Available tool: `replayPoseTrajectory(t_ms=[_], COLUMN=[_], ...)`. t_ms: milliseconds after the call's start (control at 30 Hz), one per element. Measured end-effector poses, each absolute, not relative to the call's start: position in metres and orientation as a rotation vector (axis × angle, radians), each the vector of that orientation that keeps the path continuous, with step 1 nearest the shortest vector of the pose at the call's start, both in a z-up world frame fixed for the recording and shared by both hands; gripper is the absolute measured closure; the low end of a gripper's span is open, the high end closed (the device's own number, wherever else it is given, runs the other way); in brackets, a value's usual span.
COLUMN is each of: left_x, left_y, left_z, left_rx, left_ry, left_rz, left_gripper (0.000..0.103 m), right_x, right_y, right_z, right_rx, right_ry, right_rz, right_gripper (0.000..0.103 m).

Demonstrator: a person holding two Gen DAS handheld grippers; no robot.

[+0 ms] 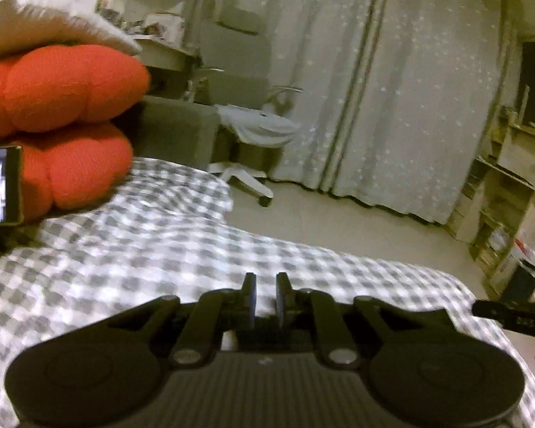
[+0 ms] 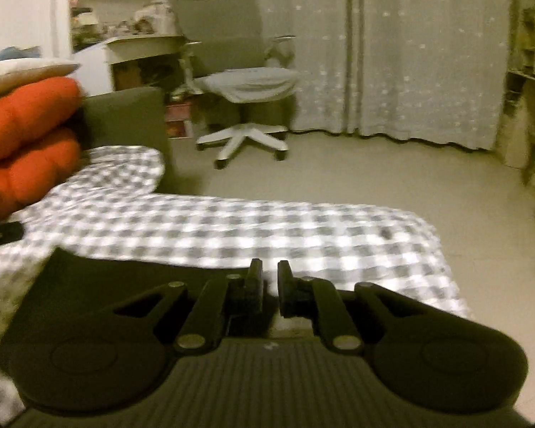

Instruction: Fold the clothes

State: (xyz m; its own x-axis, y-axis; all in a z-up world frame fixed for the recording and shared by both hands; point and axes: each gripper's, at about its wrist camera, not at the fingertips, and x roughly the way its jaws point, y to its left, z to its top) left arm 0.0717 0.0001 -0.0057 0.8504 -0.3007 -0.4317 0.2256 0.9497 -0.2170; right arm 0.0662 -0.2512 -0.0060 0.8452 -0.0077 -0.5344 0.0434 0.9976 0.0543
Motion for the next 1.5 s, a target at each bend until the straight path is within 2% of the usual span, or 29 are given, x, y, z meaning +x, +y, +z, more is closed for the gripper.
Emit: replayPoseTrajectory(t_ms=[67,667,1133,1500], left_x=[0.061,0.05,0.058,0.057], left_y=[-0.013,-0.032,-0.04,-0.046], left_z=[-0.009,-0.031,-0.033,-0.033], left_rx=[-0.127,-0.078,-0.039,0.014], left_ry=[0.489,0.623,0.665,0.671], left_rz=[-0.301,-0.224,-0.197,-0.171], left_gripper=[0.092,0.091,0.09,0.09], right_x=[0.058,0.047,0.039,0.045], right_y=[-0.243,-0.19,-0.184,-0.181], right_z=[-0.007,-0.029,-0.019,-0.029], right_rx=[0.058,0.03,-0.007,-0.013], right_ry=[0.567,0.725,0.663,0.739], right_rz=[0.018,0.164,0.158,0.143], right_gripper=[0.087,0.087,0.084,0.081])
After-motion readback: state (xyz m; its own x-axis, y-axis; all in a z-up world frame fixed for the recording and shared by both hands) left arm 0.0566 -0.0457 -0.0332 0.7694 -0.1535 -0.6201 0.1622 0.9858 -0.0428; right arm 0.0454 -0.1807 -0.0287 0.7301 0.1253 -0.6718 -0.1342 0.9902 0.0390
